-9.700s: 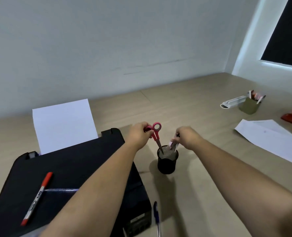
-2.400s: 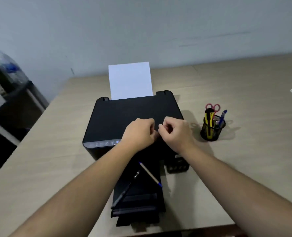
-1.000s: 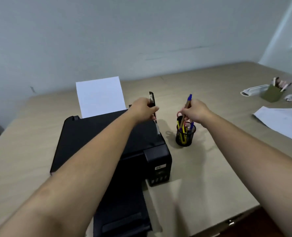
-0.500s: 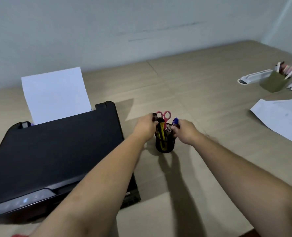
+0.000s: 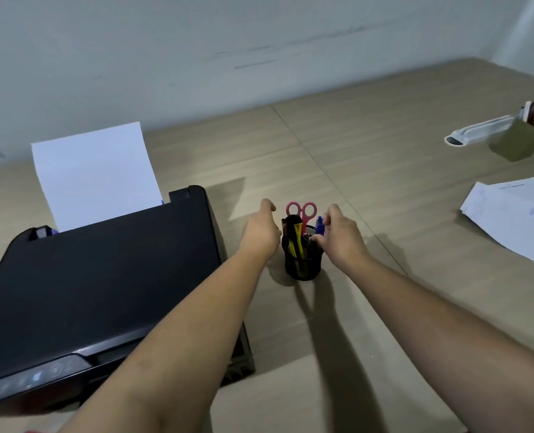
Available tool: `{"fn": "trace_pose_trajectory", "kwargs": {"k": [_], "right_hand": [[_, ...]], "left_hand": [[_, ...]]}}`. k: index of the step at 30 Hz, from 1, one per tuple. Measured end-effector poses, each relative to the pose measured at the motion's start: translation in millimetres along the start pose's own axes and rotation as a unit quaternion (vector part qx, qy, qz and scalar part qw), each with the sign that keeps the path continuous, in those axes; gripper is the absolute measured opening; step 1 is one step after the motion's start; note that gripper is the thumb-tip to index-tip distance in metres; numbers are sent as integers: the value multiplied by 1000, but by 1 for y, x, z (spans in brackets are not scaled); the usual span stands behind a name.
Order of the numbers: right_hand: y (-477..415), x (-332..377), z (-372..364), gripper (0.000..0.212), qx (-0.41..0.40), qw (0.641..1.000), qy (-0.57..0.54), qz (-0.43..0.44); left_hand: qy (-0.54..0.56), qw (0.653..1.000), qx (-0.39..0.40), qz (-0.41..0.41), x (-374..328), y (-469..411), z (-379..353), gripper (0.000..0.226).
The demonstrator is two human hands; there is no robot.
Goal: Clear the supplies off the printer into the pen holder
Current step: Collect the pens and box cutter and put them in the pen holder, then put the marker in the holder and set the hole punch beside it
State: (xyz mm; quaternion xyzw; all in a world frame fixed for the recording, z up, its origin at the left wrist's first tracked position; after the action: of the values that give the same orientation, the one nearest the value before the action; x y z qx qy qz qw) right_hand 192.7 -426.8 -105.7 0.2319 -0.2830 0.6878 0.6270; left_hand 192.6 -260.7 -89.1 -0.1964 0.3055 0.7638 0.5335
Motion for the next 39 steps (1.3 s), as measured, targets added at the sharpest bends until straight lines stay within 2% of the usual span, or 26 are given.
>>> {"fn": "trace_pose_trajectory", "kwargs": {"k": [5, 8, 11, 16, 20, 22, 25, 28, 30, 34, 37, 39], "right_hand": [[3, 36, 17, 16, -52, 998, -23, 30], [11, 83, 21, 9, -78, 993, -51, 69], [23, 144, 14, 8, -84, 985, -84, 121], [78, 287, -43, 4, 2, 960, -141, 241], [162, 380, -129, 5, 163, 916, -137, 341], [199, 396, -167, 5, 230, 892, -112, 373], [257, 409, -235, 8, 333, 848, -29, 410], [292, 392, -286, 8, 418, 812, 50, 404], [305, 383, -307, 10, 431, 798, 94, 411], [304, 372, -326, 23, 386, 819, 141, 400], [301, 359, -339, 36, 375, 828, 187, 372], [297, 348, -345, 43, 378, 847, 184, 325]], "left_hand": [[-8, 999, -16, -44, -5, 16, 42, 55], [-23, 996, -47, -75, 1, 34, 80, 44], [-15, 988, -115, -98, 14, 59, 136, 29], [29, 972, -226, -51, 105, 116, 259, 17], [28, 952, -301, 51, 224, 167, 335, 14], [17, 945, -309, 103, 276, 186, 346, 15], [-17, 943, -277, 184, 368, 214, 341, 17], [-48, 954, -190, 229, 433, 230, 306, 20], [-66, 960, -126, 242, 463, 239, 275, 24], [-88, 966, -2, 242, 496, 258, 212, 35], [-113, 966, 50, 228, 504, 269, 181, 42], [-140, 965, 62, 214, 504, 274, 171, 39]]}}
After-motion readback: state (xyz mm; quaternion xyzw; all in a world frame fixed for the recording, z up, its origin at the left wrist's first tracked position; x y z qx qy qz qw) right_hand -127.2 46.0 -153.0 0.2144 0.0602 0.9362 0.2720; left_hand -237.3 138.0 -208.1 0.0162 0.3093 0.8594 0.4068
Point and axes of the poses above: each hand's wrist, its own y-axis away from the middle knuckle, its own z-axis out of the back of the hand, x = y × z, the point moved 8 cm from there along -y, towards the middle knuckle, and after that the axes turned 10 degrees about z, right-handed, at the moved point
